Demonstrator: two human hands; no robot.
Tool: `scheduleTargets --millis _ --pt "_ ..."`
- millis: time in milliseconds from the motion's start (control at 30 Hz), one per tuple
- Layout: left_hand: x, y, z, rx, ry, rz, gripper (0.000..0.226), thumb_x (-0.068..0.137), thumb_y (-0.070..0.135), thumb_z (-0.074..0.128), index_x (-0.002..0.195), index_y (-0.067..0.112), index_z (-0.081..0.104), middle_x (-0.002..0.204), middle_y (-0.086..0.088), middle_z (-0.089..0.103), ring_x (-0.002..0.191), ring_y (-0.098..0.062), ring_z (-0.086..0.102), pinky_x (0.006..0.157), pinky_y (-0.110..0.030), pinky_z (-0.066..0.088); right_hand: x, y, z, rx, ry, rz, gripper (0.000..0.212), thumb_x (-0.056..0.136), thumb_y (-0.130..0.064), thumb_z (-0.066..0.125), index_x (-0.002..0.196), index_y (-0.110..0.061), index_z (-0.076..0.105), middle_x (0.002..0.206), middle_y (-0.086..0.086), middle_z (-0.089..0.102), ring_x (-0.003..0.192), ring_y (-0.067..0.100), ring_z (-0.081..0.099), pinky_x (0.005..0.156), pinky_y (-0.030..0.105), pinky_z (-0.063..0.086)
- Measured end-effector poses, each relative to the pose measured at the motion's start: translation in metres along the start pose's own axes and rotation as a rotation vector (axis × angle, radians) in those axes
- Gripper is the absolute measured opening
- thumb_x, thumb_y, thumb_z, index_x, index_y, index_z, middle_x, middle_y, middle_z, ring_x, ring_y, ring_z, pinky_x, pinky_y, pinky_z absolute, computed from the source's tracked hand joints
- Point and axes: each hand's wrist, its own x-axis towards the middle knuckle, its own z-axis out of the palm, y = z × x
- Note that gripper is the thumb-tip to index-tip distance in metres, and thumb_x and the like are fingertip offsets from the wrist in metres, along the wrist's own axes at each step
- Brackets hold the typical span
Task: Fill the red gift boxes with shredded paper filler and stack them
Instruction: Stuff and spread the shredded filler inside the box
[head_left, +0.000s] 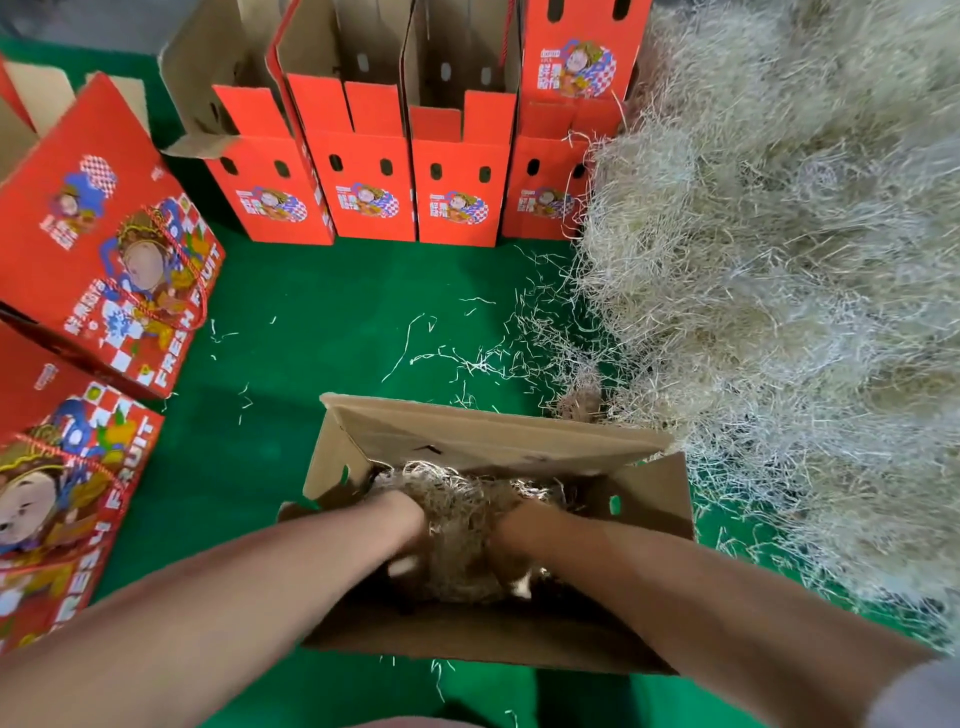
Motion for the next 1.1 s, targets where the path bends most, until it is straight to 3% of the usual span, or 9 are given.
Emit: scheduleTargets --millis 67,133,233,300,433,667,767,867,1100 --pt "0.007 -0.011 0.014 0.127 0.021 -0.126 0.049 0.098 0.027 0.042 0.144 0.011 0.032 0.152 -0.014 0.024 0.139 -0.029 0.024 0.110 -0.047 0.018 0.001 0.003 0.012 0.019 -0.026 0.028 0.046 0.094 -0.028 0.050 0.137 -0.011 0.045 0.139 0.011 0.045 0.123 0.031 0.046 0.088 0.041 0.044" --pt "0.015 -0.020 0.025 0.270 0.052 -0.210 0.065 0.098 0.038 0.038 0.149 0.016 0.004 0.157 -0.009 -0.006 0.144 -0.025 -0.002 0.114 -0.038 0.005 -0.001 0.009 0.019 -0.018 -0.060 0.028 0.044 0.094 -0.026 0.050 0.134 -0.009 0.047 0.137 0.012 0.045 0.124 0.032 0.045 0.092 0.045 0.042" --pt "0.013 -0.018 0.017 0.186 0.016 -0.127 0.060 0.095 0.030 0.048 0.147 0.012 0.023 0.156 -0.012 0.013 0.143 -0.031 0.004 0.112 -0.051 0.002 -0.009 0.015 0.010 -0.078 -0.062 -0.027 0.043 0.093 -0.026 0.051 0.133 -0.011 0.047 0.137 0.009 0.046 0.123 0.029 0.045 0.091 0.042 0.044" --pt "0.010 -0.008 0.007 0.165 0.092 -0.026 0.045 0.092 0.017 0.054 0.133 0.001 0.046 0.142 -0.019 0.041 0.132 -0.035 0.036 0.104 -0.051 0.030 -0.014 0.011 -0.002 -0.064 0.004 -0.092 0.041 0.096 -0.024 0.044 0.135 -0.011 0.046 0.136 0.010 0.048 0.122 0.029 0.047 0.097 0.042 0.043" --pt "0.009 0.006 0.003 0.234 0.570 0.052 0.023 0.087 0.010 0.054 0.107 0.004 0.064 0.109 -0.016 0.064 0.101 -0.031 0.062 0.074 -0.035 0.051 -0.022 0.000 -0.020 0.026 0.342 -0.008 0.028 0.088 -0.013 0.059 0.116 -0.011 0.062 0.119 0.007 0.062 0.107 0.027 0.059 0.078 0.035 0.049" --pt "0.026 -0.004 0.018 0.183 0.087 -0.039 0.065 0.088 0.014 0.056 0.147 0.012 0.026 0.152 -0.018 0.019 0.138 -0.039 0.021 0.104 -0.060 0.024 -0.012 -0.004 0.019 0.034 0.062 -0.059 0.044 0.092 -0.016 0.050 0.135 -0.009 0.043 0.138 0.016 0.043 0.123 0.034 0.044 0.092 0.043 0.042" --pt "0.010 0.006 0.013 0.290 0.385 -0.005 0.044 0.086 0.020 0.058 0.128 0.011 0.051 0.139 -0.017 0.040 0.128 -0.033 0.038 0.099 -0.049 0.036 -0.011 -0.005 0.023 0.111 0.033 -0.089 0.055 0.093 -0.014 0.049 0.144 -0.012 0.029 0.146 0.016 0.033 0.128 0.036 0.038 0.095 0.046 0.039" --pt "0.009 0.022 0.005 0.283 0.733 0.170 0.037 0.090 0.023 0.051 0.124 0.010 0.053 0.135 -0.013 0.043 0.126 -0.027 0.037 0.104 -0.044 0.031 -0.013 -0.004 0.021 0.128 0.160 -0.049 0.050 0.087 -0.010 0.058 0.135 -0.008 0.044 0.134 0.015 0.049 0.113 0.033 0.052 0.085 0.041 0.045" --pt "0.045 0.015 0.023 0.164 0.239 0.148 0.066 0.093 0.026 0.048 0.148 0.033 0.013 0.157 -0.004 -0.009 0.142 -0.036 -0.008 0.106 -0.066 0.011 -0.022 -0.005 0.025 0.117 0.168 -0.042 0.039 0.090 -0.007 0.051 0.129 -0.003 0.048 0.130 0.016 0.051 0.116 0.034 0.050 0.083 0.041 0.043"
